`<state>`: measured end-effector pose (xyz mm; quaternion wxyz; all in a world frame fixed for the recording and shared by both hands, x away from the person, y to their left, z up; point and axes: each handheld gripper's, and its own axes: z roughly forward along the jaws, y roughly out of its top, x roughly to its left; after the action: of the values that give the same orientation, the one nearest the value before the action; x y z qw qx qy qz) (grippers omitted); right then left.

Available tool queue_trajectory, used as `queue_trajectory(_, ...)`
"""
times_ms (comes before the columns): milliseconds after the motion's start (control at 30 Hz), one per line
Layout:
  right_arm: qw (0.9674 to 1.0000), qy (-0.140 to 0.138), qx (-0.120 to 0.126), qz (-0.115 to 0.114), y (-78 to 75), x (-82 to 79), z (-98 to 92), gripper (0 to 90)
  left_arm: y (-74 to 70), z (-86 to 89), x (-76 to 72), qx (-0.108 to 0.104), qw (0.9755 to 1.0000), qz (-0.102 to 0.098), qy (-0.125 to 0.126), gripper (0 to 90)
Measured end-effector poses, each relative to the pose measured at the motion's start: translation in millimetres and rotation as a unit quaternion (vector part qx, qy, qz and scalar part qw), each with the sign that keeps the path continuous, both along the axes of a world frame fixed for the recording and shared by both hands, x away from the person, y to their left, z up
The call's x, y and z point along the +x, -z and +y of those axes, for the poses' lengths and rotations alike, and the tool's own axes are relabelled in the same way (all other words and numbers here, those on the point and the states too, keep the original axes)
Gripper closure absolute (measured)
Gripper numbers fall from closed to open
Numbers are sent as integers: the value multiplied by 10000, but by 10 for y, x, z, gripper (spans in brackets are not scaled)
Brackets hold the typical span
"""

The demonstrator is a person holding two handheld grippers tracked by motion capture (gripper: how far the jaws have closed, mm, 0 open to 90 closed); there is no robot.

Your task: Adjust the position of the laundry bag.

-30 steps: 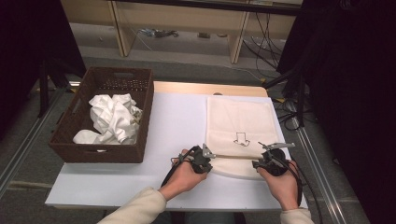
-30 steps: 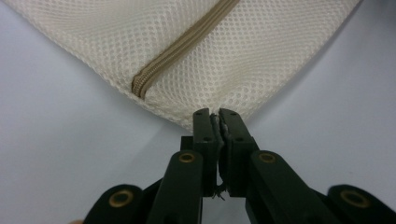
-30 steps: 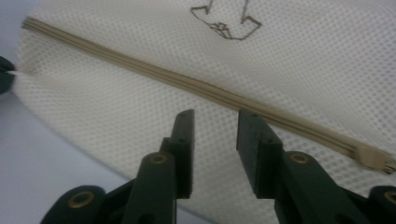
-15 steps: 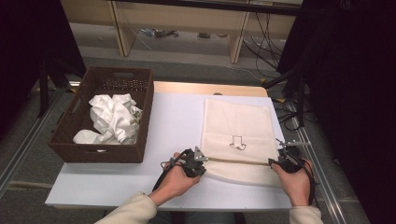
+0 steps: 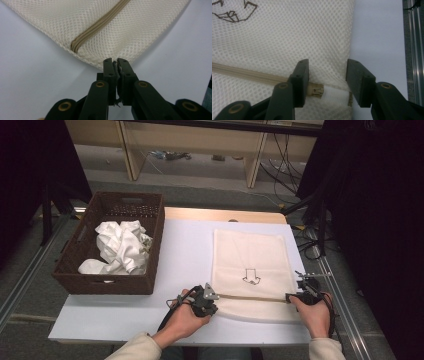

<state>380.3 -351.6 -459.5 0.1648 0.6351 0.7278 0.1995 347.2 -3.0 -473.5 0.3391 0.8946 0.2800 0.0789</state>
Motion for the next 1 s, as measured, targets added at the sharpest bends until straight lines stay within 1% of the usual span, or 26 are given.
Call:
queue_trajectory(33,10000,0,0,0,0,0,0,566,0,0,0,0,10000,0,0,854)
queue_trajectory(67,10000,6,73,13,9,0,0,662,-1,5,-17,41,10000,21,4,853)
queue_trajectory(100,10000,6,73,13,9,0,0,662,-1,5,-17,41,10000,21,4,854)
queue_trajectory(133,9998,-197,105,9,40,20,-18,719,-2,14,-34,18,10000,8,66,853)
queue_trajectory(167,9999,-13,90,56,22,-4,22,761,0,16,-46,6,10000,29,22,853)
queue_trajectory(200,9999,-57,117,82,16,-1,45,803,-4,22,-54,-11,10000,65,53,853)
queue_trajectory(233,9999,-57,117,82,16,-1,45,803,-4,22,-54,-11,10000,65,53,853)
queue_trajectory(267,9994,-335,55,34,19,19,48,855,-11,27,-66,-54,10000,47,13,853)
queue_trajectory(400,9995,-318,38,68,22,34,85,868,-40,46,-78,-41,10000,57,49,853)
queue_trajectory(433,9993,-365,30,22,16,42,73,854,-48,50,-72,6,9999,18,121,853)
queue_trajectory(467,9994,-352,-21,62,3,43,71,817,-42,38,-83,-40,10000,35,38,853)
queue_trajectory(500,9997,-229,5,36,-15,31,80,745,-41,42,-77,28,9999,-9,100,853)
queue_trajectory(533,9997,-229,5,36,-15,31,80,745,-41,42,-77,28,9999,-9,100,853)
queue_trajectory(567,9996,-228,-138,-81,-5,52,61,663,-32,41,-82,-10,10000,50,34,853)
queue_trajectory(600,9998,-103,-114,-107,-1,62,31,558,-17,46,-79,-61,9999,83,15,853)
queue_trajectory(633,9998,-103,-114,-107,-1,62,31,558,-17,46,-79,-61,9999,83,15,852)
queue_trajectory(667,10000,-29,-13,-31,17,74,11,487,-16,55,-68,38,9999,20,100,853)
queue_trajectory(700,9999,96,10,45,29,75,10,463,-10,55,-70,49,10000,26,69,853)
queue_trajectory(767,10000,66,11,35,59,92,-23,464,-4,53,-74,27,10000,54,33,853)
queue_trajectory(800,10000,-68,-17,24,50,103,-42,517,-1,55,-73,38,9999,79,58,852)
queue_trajectory(833,10000,-68,-17,24,50,103,-42,517,-1,55,-73,38,9999,79,58,852)
queue_trajectory(867,10000,-56,53,21,43,92,-28,652,-6,58,-67,73,9999,47,115,852)
queue_trajectory(900,9999,101,93,34,44,80,24,681,-6,56,-74,53,9999,58,84,852)
queue_trajectory(933,9999,47,64,83,26,73,41,734,-7,57,-80,41,9999,78,61,852)
queue_trajectory(967,9999,49,84,88,18,72,67,776,-11,65,-77,85,9999,55,84,852)
queue_trajectory(1000,10000,-52,-25,43,18,78,63,801,-8,65,-89,1,9999,118,20,852)
